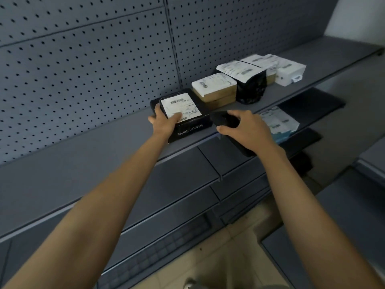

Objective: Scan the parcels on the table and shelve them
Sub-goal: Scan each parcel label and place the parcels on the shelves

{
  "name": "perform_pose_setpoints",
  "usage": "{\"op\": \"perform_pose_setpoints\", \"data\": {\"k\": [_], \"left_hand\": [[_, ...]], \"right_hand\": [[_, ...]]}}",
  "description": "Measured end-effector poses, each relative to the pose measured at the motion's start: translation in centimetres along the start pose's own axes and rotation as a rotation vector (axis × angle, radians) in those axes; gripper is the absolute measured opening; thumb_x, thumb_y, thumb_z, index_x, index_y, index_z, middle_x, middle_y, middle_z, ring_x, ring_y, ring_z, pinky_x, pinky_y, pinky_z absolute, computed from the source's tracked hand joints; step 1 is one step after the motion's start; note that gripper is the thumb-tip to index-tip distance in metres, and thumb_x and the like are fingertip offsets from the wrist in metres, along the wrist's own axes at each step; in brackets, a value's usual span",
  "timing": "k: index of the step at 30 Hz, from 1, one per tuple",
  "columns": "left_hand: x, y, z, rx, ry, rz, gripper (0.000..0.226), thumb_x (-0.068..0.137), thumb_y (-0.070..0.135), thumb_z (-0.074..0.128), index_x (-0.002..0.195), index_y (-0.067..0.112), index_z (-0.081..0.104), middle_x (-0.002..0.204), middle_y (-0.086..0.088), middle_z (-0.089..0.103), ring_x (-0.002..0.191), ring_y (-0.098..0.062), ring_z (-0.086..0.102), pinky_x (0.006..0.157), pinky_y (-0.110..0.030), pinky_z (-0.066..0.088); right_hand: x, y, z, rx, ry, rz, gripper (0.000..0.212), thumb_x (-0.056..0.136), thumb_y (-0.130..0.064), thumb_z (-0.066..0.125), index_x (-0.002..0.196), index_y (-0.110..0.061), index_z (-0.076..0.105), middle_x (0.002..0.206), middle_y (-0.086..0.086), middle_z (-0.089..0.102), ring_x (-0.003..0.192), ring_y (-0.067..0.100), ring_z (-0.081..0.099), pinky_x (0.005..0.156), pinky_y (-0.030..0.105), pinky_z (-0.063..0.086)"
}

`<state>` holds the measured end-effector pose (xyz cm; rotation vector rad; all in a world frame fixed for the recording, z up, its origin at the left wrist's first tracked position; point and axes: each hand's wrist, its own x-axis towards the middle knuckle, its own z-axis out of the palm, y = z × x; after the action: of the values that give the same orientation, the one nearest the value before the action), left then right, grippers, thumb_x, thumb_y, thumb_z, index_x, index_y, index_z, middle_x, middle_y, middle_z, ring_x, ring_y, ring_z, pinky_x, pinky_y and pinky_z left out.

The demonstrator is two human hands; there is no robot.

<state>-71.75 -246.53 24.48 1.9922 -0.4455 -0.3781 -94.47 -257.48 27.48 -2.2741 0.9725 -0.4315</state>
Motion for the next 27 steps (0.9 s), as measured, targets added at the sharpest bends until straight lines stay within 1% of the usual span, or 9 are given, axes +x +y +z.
{"op": "perform_pose_setpoints", "data": {"k": [1,3,6,9,11,16,19,22,27], "left_hand": [[0.0,0.2,0.8,0.019,-0.024,0.01,0.083,0.09,0.028,0.07,0.154,0.019,0.018,0.142,-0.012,0.019,0.106,-0.019,0.04,0.11,-0.033,0.036],[0.4,0.4,2.2,0.032,-0.047,0.012,0.089,0.086,0.03,0.075,0.154,0.02,0.019,0.145,-0.013,0.016,0.121,-0.023,0.039,0.111,-0.03,0.033],[0.9,1.3,4.3,0.053,-0.066,-0.004,0.096,0.082,0.038,0.077,0.155,0.023,0.016,0.154,-0.015,0.002,0.141,-0.032,0.025,0.118,-0.039,0.028],[0.8,2.4,5.8,0.115,-0.139,0.007,0.098,0.085,0.041,0.073,0.157,0.021,0.009,0.16,-0.013,-0.015,0.149,-0.033,0.01,0.121,-0.04,0.02],[0.5,2.7,6.0,0.162,-0.19,0.034,0.099,0.087,0.04,0.073,0.157,0.021,0.007,0.162,-0.013,-0.017,0.15,-0.03,0.007,0.119,-0.039,0.018],[-1.1,1.3,3.9,0.255,-0.193,0.203,0.09,0.09,0.033,0.07,0.156,0.018,0.011,0.16,-0.013,0.009,0.147,-0.028,0.02,0.118,-0.036,0.02],[-3.3,-0.6,1.1,0.431,-0.133,0.283,0.085,0.091,0.04,0.066,0.156,0.021,0.015,0.159,-0.009,0.017,0.144,-0.032,0.024,0.117,-0.046,0.027],[-6.5,-3.5,-3.2,0.636,-0.025,0.287,0.079,0.092,0.049,0.061,0.155,0.022,0.021,0.158,-0.005,0.022,0.141,-0.035,0.029,0.11,-0.054,0.035],[-14.6,-9.4,-11.8,0.825,0.231,0.241,0.067,0.094,0.049,0.057,0.151,0.023,0.034,0.152,-0.005,0.036,0.133,-0.035,0.038,0.103,-0.051,0.037]], "right_hand": [[0.1,0.5,-0.5,-0.012,0.006,0.005,0.073,0.081,-0.059,0.071,0.145,-0.03,0.051,0.137,0.004,0.059,0.123,0.028,0.056,0.091,0.043,0.052],[0.1,1.4,-1.4,-0.028,0.016,0.014,0.072,0.082,-0.058,0.071,0.145,-0.03,0.051,0.137,0.003,0.059,0.123,0.026,0.057,0.089,0.039,0.051],[0.2,2.6,-2.3,-0.039,0.016,0.046,0.075,0.08,-0.062,0.071,0.145,-0.031,0.05,0.139,0.003,0.058,0.124,0.025,0.056,0.09,0.04,0.051],[0.2,3.1,-3.0,-0.045,0.012,0.069,0.076,0.079,-0.063,0.071,0.145,-0.031,0.049,0.139,0.003,0.058,0.123,0.026,0.056,0.093,0.044,0.052],[-0.1,3.4,-3.2,-0.04,0.024,0.065,0.076,0.08,-0.063,0.071,0.145,-0.031,0.049,0.139,0.003,0.057,0.124,0.026,0.055,0.095,0.045,0.05],[-1.3,3.5,-2.8,-0.048,-0.003,0.021,0.075,0.081,-0.062,0.07,0.146,-0.031,0.049,0.142,0.005,0.055,0.127,0.029,0.053,0.096,0.045,0.049],[-2.0,2.8,-1.7,-0.036,-0.067,-0.031,0.077,0.079,-0.065,0.069,0.146,-0.032,0.049,0.141,0.008,0.056,0.125,0.031,0.054,0.097,0.047,0.049],[-3.5,0.6,0.5,-0.026,-0.146,-0.104,0.074,0.079,-0.063,0.07,0.145,-0.035,0.049,0.14,0.009,0.057,0.126,0.034,0.053,0.1,0.046,0.047],[-8.2,-5.1,5.9,0.029,-0.253,-0.329,0.072,0.081,-0.059,0.069,0.145,-0.034,0.049,0.139,0.002,0.059,0.125,0.028,0.055,0.096,0.041,0.046]]}}
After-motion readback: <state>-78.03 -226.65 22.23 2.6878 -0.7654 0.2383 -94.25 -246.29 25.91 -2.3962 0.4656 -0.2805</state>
